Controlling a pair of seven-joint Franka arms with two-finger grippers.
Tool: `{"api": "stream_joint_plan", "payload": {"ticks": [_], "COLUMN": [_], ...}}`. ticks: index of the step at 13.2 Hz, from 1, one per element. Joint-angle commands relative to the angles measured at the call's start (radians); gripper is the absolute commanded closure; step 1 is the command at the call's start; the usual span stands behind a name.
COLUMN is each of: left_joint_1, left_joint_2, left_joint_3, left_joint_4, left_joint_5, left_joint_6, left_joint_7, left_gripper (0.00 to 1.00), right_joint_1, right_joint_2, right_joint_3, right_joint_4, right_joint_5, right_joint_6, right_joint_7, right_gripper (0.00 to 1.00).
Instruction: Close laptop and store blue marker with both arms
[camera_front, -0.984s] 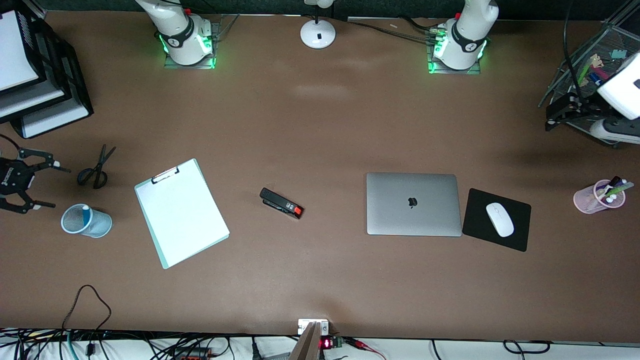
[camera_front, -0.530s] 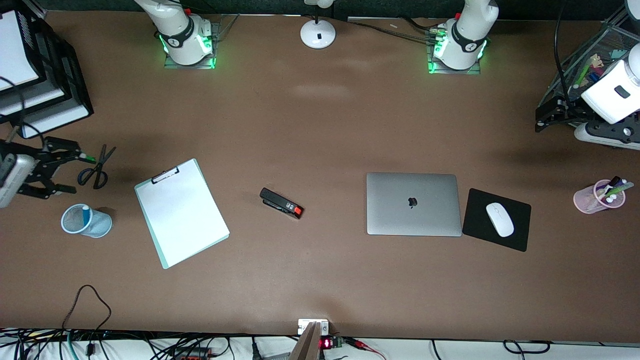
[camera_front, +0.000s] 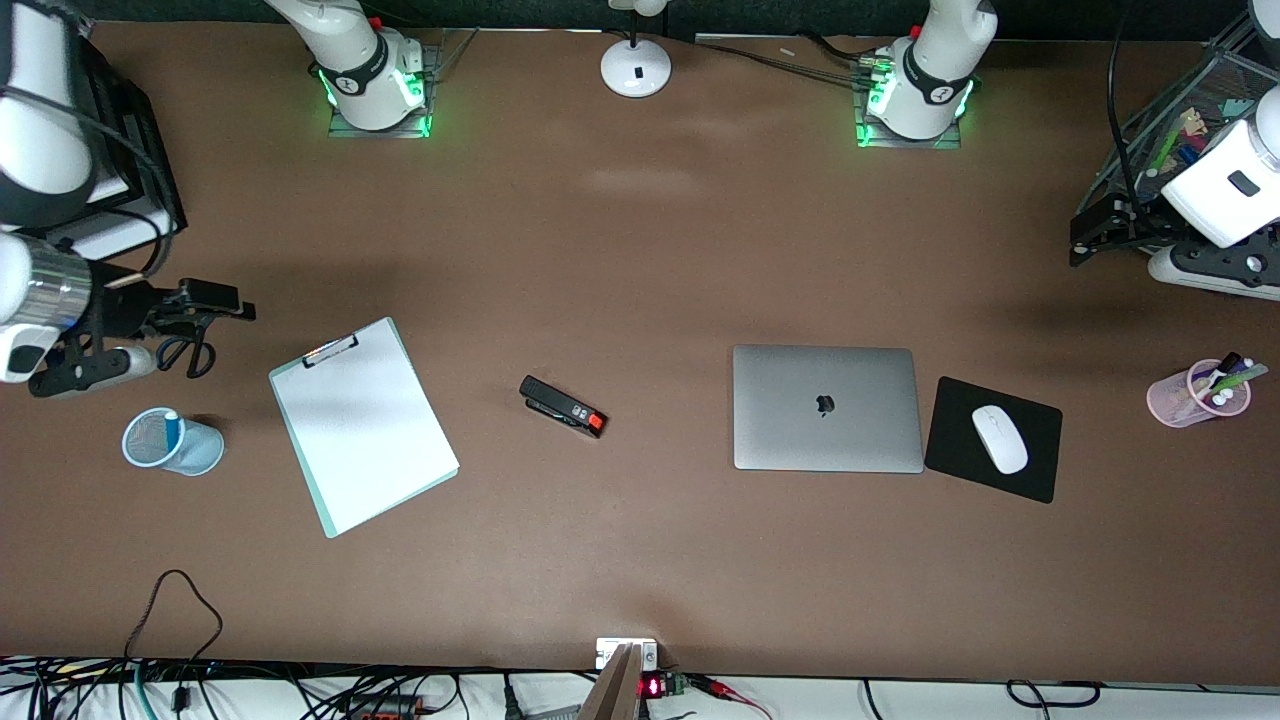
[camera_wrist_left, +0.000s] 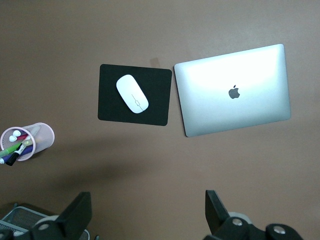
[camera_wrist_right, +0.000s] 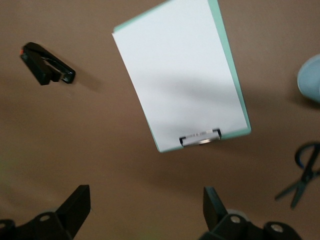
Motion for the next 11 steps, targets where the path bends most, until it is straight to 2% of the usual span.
{"api": "stream_joint_plan", "payload": {"ticks": [1, 4, 6, 8, 11], "left_joint_1": [-0.01, -0.01, -0.01, -0.008, -0.007], "left_joint_2": [0.004, 0.002, 0.002, 0.002, 0.002], "left_joint_3": [0.004, 0.004, 0.004, 0.004, 0.004], "left_joint_4": [0.012, 0.011, 0.01, 0.012, 0.011], "left_joint_5": [-0.005, -0.005, -0.005, -0.005, -0.005], "left_joint_6": [0.001, 0.0, -0.003, -0.005, -0.003], "left_joint_7": [0.011, 0.013, 0.013, 0.016, 0.016], "left_gripper": [0.0, 0.0, 0.0, 0.0, 0.0], "right_joint_1": [0.066, 0.055, 0.046, 0.043, 0.048], "right_joint_2": [-0.089, -0.184, -0.187, -0.189, -0.253], "right_joint_3": [-0.005, -0.027, -0.059, -0.063, -0.063], "right_joint_4": [-0.021, -0.012, 0.039, 0.036, -0.059], "right_joint_5": [-0.118, -0.156, -0.215, -0.218, -0.218], "right_joint_6": [-0.077, -0.125, -0.131, -0.114, -0.024], "right_joint_7": [0.246, 0.265, 0.212, 0.166, 0.154], "right_gripper": [0.0, 0.0, 0.0, 0.0, 0.0]}}
